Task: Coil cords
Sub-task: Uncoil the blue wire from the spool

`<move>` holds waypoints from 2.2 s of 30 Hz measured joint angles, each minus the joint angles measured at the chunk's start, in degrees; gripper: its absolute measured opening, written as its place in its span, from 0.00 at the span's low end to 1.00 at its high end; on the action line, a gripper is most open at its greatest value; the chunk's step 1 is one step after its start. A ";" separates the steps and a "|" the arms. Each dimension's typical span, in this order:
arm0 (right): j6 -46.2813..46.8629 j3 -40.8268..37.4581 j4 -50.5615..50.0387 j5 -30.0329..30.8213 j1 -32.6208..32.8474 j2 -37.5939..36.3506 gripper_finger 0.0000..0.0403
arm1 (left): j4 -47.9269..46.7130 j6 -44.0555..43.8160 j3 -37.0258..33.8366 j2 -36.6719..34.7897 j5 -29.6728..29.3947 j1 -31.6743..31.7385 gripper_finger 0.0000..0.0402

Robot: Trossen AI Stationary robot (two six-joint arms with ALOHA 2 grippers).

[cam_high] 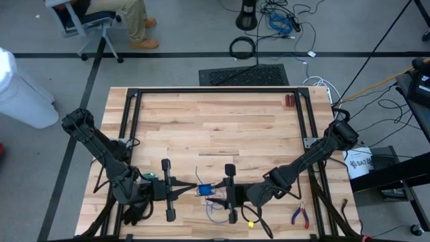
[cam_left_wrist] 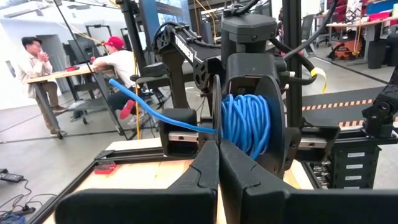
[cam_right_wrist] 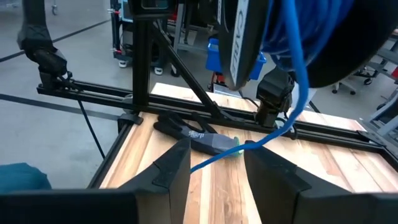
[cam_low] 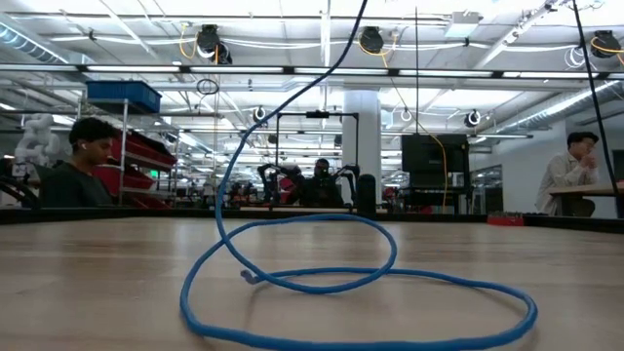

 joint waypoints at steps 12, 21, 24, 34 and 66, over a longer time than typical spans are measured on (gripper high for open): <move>1.46 0.00 -3.60 3.42 0.39 -0.97 0.02 | -0.07 0.04 0.00 0.02 0.00 -0.43 0.00; 5.80 0.00 -9.88 12.30 4.34 -6.49 0.00 | -0.71 3.24 0.00 0.02 0.00 -1.47 0.00; 5.05 0.00 -9.64 14.10 5.55 -7.34 0.00 | -2.25 4.56 0.01 0.02 -0.75 -1.44 0.00; 0.61 0.00 -2.87 12.73 7.25 -7.65 0.00 | -6.50 4.26 0.01 0.04 -13.92 -1.33 0.00; -1.30 0.02 2.27 1.43 -0.06 3.10 0.00 | -0.22 -0.67 0.02 1.90 -15.69 2.38 0.00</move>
